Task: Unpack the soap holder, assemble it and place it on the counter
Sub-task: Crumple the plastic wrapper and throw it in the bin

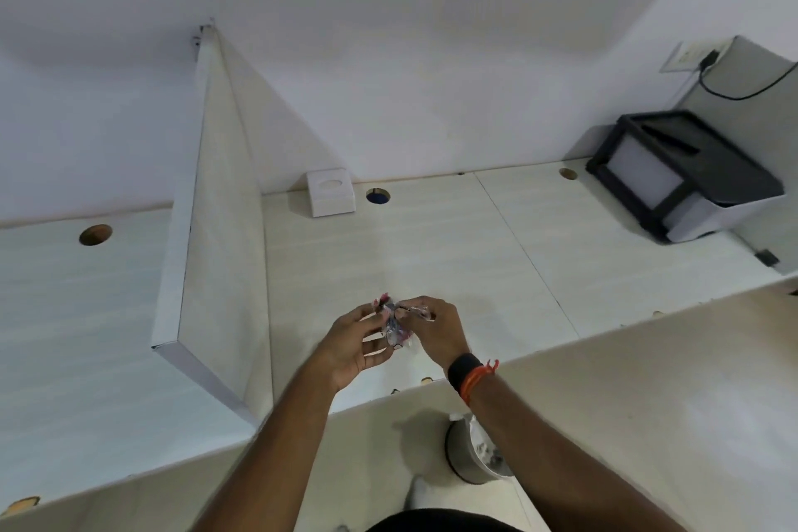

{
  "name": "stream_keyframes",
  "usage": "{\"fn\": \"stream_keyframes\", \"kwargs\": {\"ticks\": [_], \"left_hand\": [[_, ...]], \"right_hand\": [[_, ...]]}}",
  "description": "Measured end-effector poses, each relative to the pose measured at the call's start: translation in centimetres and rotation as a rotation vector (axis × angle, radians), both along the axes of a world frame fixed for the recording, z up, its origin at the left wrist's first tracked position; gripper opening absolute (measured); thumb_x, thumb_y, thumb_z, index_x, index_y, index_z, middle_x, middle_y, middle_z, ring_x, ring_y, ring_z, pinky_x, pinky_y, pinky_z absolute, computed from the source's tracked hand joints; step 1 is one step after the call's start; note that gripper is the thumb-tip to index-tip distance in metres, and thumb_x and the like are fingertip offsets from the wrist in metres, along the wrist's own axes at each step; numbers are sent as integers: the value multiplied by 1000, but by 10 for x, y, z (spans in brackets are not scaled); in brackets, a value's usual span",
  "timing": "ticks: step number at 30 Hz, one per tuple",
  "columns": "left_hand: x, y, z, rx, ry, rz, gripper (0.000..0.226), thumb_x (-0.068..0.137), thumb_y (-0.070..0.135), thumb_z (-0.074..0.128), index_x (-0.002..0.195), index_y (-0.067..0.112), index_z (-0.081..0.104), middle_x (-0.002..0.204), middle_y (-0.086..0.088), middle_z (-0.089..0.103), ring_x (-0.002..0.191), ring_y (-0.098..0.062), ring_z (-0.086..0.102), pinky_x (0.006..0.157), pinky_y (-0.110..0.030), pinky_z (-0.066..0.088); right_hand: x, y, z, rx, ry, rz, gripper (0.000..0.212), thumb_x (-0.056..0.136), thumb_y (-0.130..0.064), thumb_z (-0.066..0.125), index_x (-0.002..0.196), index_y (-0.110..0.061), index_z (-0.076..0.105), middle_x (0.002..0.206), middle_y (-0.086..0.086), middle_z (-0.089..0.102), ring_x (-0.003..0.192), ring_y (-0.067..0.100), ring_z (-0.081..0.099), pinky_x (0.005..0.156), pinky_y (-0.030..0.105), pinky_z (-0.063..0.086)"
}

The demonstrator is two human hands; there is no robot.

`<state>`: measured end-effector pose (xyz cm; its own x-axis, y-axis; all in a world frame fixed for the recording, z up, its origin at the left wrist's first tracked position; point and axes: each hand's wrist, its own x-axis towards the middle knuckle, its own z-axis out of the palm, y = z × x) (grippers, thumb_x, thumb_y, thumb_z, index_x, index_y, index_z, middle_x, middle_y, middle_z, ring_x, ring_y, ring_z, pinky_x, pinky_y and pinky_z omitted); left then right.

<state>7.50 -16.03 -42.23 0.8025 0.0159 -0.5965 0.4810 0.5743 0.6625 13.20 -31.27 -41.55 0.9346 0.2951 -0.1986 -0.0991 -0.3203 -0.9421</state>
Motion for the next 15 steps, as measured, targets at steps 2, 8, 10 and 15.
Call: {"fn": "stream_keyframes", "kwargs": {"ticks": [2, 8, 10, 15], "left_hand": [[0, -7, -2, 8, -2, 54, 29, 88, 8, 68, 117, 13, 67, 102, -13, 70, 80, -29, 69, 67, -30, 59], [-5, -18, -16, 76, 82, 161, 28, 84, -12, 61, 103, 6, 69, 86, -11, 72, 72, -19, 68, 56, -21, 53], [-6, -29, -21, 90, 106, 154, 26, 81, -17, 59, 94, 2, 71, 78, -11, 72, 66, -17, 68, 59, -22, 55], [-9, -74, -40, 225, 174, 0, 25, 78, -13, 65, 99, -2, 75, 71, -8, 70, 55, -10, 63, 49, -16, 53]], "right_hand": [[-4, -5, -3, -66, -45, 27, 9, 85, -16, 69, 87, -20, 78, 88, -3, 77, 85, 16, 70, 78, 31, 54], [-28, -29, -11, -222, 13, 411, 63, 77, -28, 78, 134, -38, 52, 125, -9, 59, 108, 15, 63, 93, 29, 54], [-37, -39, -15, -330, -78, 384, 63, 75, -24, 79, 133, -30, 56, 114, -9, 56, 105, 14, 60, 89, 28, 53], [-49, -71, -37, -465, -159, 188, 15, 85, -25, 72, 99, -20, 77, 85, -8, 59, 85, 18, 60, 74, 31, 47]]}}
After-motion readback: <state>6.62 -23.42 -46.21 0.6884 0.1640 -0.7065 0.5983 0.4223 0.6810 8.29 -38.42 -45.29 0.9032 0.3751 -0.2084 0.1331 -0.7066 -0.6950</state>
